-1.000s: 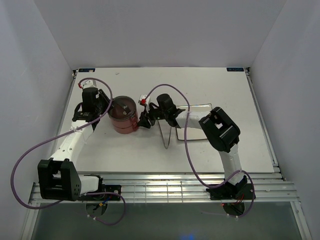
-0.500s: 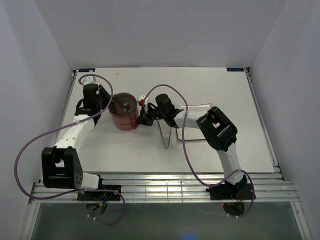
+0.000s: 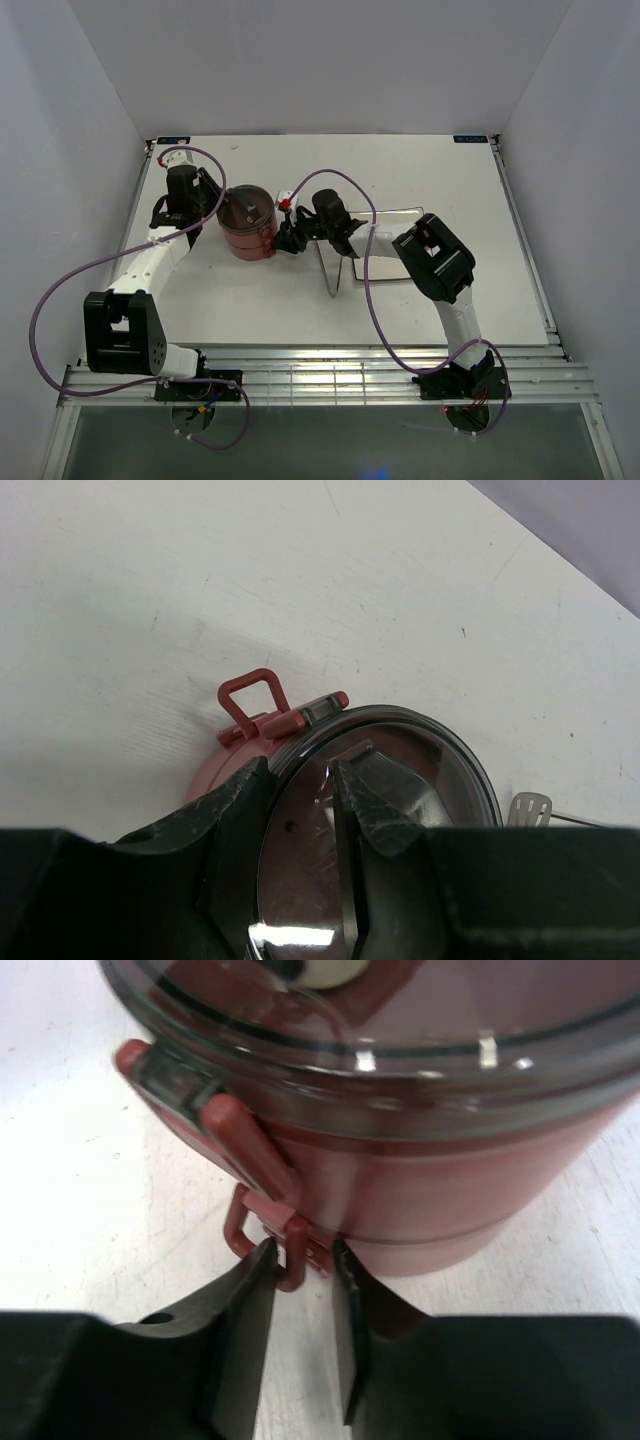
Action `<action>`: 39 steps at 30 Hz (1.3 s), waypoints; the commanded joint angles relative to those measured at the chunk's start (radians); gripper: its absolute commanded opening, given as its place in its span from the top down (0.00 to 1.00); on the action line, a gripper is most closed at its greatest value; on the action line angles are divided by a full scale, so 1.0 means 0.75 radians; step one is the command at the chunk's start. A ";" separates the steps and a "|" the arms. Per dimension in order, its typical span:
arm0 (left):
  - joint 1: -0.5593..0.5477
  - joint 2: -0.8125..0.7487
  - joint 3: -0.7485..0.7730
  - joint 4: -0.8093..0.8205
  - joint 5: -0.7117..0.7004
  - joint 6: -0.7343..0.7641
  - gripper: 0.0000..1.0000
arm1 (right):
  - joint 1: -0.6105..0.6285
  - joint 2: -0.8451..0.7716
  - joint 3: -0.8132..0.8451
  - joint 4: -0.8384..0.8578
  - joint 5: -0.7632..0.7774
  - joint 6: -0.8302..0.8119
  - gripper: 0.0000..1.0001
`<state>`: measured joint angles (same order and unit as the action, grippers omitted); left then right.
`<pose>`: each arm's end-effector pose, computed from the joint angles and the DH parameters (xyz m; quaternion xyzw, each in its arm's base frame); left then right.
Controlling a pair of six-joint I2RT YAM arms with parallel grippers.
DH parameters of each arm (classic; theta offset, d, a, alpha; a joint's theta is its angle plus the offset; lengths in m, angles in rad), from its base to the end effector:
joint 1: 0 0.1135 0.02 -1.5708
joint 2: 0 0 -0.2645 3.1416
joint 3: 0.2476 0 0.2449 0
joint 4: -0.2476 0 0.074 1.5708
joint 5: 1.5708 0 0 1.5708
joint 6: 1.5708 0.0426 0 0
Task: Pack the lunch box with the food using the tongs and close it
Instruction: Close the fastener on the packing box.
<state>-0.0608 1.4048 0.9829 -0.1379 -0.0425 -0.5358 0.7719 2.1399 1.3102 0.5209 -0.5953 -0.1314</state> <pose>0.3158 -0.0174 0.2700 -0.2158 0.8478 -0.1245 0.4682 0.3210 0.3458 0.1685 -0.4926 0.6190 0.4023 0.4608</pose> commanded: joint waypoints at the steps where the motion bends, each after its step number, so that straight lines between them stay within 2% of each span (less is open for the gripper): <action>1: -0.003 0.007 0.001 -0.156 -0.039 -0.004 0.56 | -0.033 -0.039 -0.043 -0.003 0.068 0.032 0.63; 8: -0.003 -0.077 0.031 -0.225 -0.142 -0.008 0.53 | -0.052 -0.086 -0.078 -0.015 0.025 0.038 0.51; 13: -0.005 -0.165 0.109 -0.260 -0.162 0.047 0.56 | -0.064 -0.135 -0.092 -0.062 -0.026 0.044 0.50; 17: -0.005 -0.200 0.170 -0.270 -0.032 0.146 0.58 | -0.066 -0.157 -0.064 -0.130 -0.035 0.048 0.50; 19: -0.005 -0.202 0.189 -0.276 0.099 0.221 0.55 | -0.066 -0.172 -0.060 -0.155 -0.022 0.065 0.51; 22: -0.005 -0.192 0.209 -0.289 0.200 0.244 0.55 | -0.066 -0.196 -0.058 -0.183 0.008 0.116 0.62; 23: -0.005 -0.176 0.225 -0.295 0.212 0.240 0.59 | -0.066 -0.211 -0.051 -0.195 0.018 0.128 0.71; 25: -0.005 -0.157 0.240 -0.280 0.288 0.254 0.71 | -0.064 -0.231 -0.053 -0.224 0.061 0.157 0.79; 26: -0.007 -0.145 0.248 -0.276 0.308 0.262 0.80 | -0.060 -0.249 -0.055 -0.232 0.072 0.165 0.86; 27: -0.007 -0.110 0.278 -0.278 0.333 0.277 0.83 | -0.056 -0.256 -0.053 -0.242 0.078 0.165 0.89; 28: -0.007 -0.096 0.291 -0.276 0.369 0.293 0.86 | -0.050 -0.260 -0.047 -0.257 0.098 0.165 0.90; 29: -0.009 -0.082 0.299 -0.262 0.384 0.297 0.95 | -0.043 -0.262 -0.037 -0.297 0.108 0.197 0.91; 30: -0.007 -0.049 0.309 -0.248 0.402 0.303 0.99 | -0.025 -0.258 -0.007 -0.330 0.127 0.194 0.92; 34: -0.015 0.027 0.279 -0.213 0.464 0.303 1.00 | 0.034 -0.239 0.071 -0.451 0.270 0.196 0.92; 39: -0.019 0.015 0.146 -0.176 0.331 0.232 1.00 | 0.087 -0.190 0.094 -0.455 0.372 0.259 0.92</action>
<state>-0.0704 1.4361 1.1336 -0.2665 0.2428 -0.3397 0.8162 1.9850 1.3403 0.1989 -0.3901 0.0193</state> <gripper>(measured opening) 0.023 0.078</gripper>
